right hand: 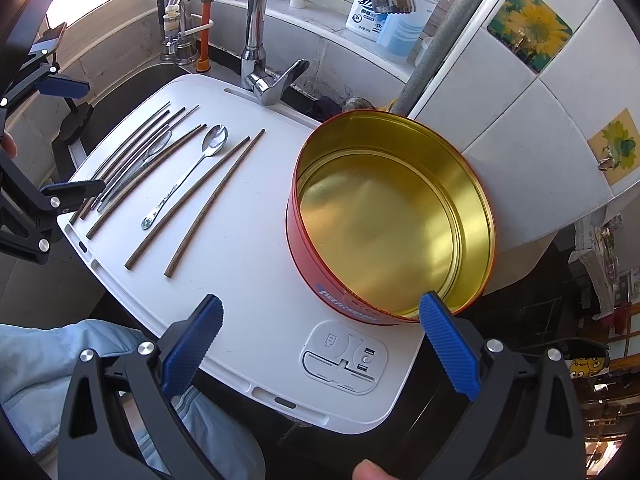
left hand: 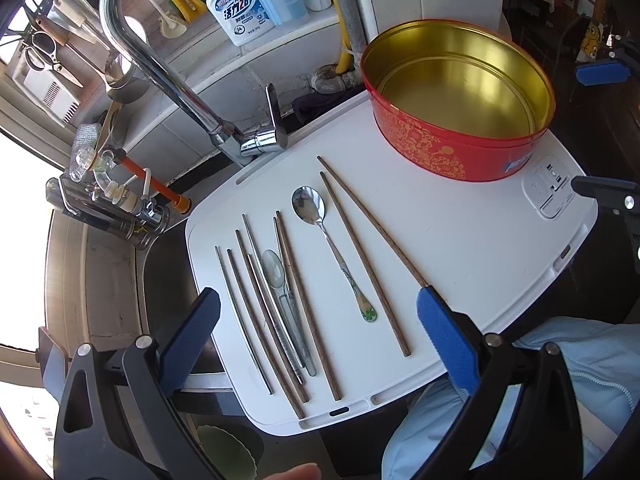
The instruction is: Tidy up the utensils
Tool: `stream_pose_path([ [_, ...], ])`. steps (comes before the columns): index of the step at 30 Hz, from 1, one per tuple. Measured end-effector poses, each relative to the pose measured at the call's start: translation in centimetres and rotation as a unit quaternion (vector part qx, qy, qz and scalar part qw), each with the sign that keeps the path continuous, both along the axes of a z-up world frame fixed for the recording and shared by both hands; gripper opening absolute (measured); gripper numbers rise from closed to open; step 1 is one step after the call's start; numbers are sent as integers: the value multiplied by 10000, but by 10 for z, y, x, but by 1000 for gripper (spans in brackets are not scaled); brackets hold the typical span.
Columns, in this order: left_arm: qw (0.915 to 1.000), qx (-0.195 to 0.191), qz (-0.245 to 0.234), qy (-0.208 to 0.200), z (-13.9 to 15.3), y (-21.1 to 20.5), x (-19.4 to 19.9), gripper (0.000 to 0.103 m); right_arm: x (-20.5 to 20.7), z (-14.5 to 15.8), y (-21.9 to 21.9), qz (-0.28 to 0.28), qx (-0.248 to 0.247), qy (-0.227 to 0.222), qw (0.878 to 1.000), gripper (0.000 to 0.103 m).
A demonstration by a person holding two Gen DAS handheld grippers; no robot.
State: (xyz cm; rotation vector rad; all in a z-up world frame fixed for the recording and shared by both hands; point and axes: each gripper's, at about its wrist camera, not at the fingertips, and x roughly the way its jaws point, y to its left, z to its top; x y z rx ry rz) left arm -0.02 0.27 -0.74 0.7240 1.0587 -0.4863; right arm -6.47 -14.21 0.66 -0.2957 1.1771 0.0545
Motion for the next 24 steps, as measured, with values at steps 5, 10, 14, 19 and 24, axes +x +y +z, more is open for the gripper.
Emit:
stream_pose_path([
  [5,10000,-16,44,8,0,-6,1,96,3,-1,-5,23,86,-4,10000,99],
  [10,10000,-45,59,59,-2,-17,2,96,6,-3,-17,103,142,-5,9998,99],
  [14,9998,-142,-9,117,-3,-31,2,96,7,-3,-27,141,251,-54,9996,99],
  [19,9994,-261,157,188,-6,-32,4,96,13,-2,-34,265,363,-112,9989,99],
  [24,9982,-452,368,115,0,-14,9,96,24,3,-26,266,529,-248,9979,99],
])
